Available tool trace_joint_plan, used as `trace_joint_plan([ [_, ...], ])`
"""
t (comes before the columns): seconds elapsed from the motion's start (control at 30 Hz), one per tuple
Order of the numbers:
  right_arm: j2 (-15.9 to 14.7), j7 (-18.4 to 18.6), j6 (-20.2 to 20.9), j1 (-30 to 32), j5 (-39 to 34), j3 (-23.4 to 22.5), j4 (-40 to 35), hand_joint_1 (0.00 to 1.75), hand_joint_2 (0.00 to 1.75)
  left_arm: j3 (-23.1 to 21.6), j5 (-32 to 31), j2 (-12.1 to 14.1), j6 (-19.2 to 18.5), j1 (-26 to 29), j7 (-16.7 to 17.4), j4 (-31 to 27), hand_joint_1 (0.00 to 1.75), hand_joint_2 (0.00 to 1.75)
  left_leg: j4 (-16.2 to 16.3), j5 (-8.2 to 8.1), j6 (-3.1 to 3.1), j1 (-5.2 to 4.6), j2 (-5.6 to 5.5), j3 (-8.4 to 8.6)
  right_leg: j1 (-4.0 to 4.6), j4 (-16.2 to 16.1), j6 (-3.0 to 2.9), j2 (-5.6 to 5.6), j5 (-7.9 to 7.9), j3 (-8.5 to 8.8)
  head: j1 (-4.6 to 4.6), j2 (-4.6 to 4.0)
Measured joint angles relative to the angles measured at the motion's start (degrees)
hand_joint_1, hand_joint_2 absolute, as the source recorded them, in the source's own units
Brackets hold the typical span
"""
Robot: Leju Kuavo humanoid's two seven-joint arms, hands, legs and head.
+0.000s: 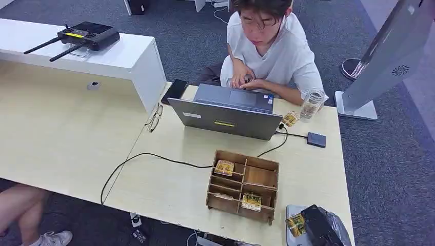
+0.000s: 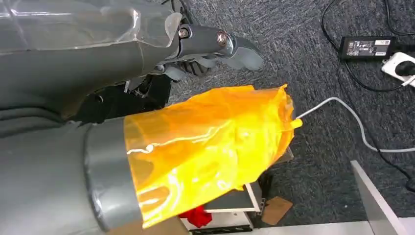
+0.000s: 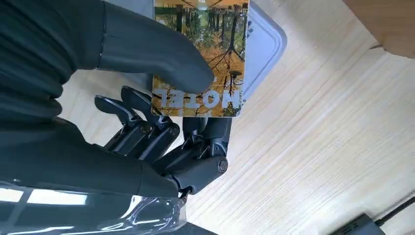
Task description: Pass the card to the sensor for recognition and then transmit it.
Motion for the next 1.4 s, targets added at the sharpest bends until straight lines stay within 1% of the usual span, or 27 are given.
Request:
trace_joint_plan([
  [0.2,0.0,-0.4,-0.1,0.0,0.8,-0.1,-1.6,1.75,1.75,0.0,0.3,0.0,0.0,0.0,-0.1,0.0,0.00,0.00,0.0,0.00,0.00,0.00,0.00,0.00,0.00,0.0,0.00,0.00,0.00,0.00,0.00,0.00],
  [0.43,0.0,-1.2,-0.3,0.1,1.8,-0.4,-5.4,1.75,1.75,0.0,0.8,0.0,0.0,0.0,-0.6,0.0,0.00,0.00,0.0,0.00,0.00,0.00,0.00,-0.01,0.00,0.0,0.00,0.00,0.00,-0.01,0.00,0.00],
  [0.73,0.0,-3.5,-1.1,0.2,3.1,-0.5,-10.8,1.75,1.75,0.1,1.6,-0.4,0.0,0.0,-0.9,-0.1,0.00,0.00,0.0,0.00,0.00,0.00,0.00,-0.01,0.00,0.0,0.00,0.00,0.00,-0.02,0.00,0.00],
  [0.87,-0.1,-5.4,-2.3,0.9,4.3,-0.5,-13.2,1.75,1.75,0.3,1.8,-0.5,0.0,0.1,-1.2,-0.1,0.00,0.00,0.0,0.00,0.00,0.00,0.00,-0.01,0.00,0.0,0.00,-0.01,0.00,-0.02,0.00,0.00],
  [1.17,-0.2,-11.8,-6.7,2.3,7.8,-0.4,-17.5,1.75,1.75,0.4,1.8,-0.6,-0.2,0.1,-2.6,-0.1,0.00,0.00,0.0,0.00,0.00,0.00,0.00,-0.03,0.00,0.0,0.00,0.00,0.00,-0.03,0.00,0.00],
  [1.4,0.3,-16.4,-9.9,2.4,9.9,-0.3,-19.9,1.75,1.75,0.5,1.6,-0.6,-0.8,0.1,-2.8,-0.1,0.00,0.00,0.0,0.01,0.00,0.00,0.00,-0.03,0.00,0.0,0.00,0.00,0.00,-0.03,0.00,0.00],
])
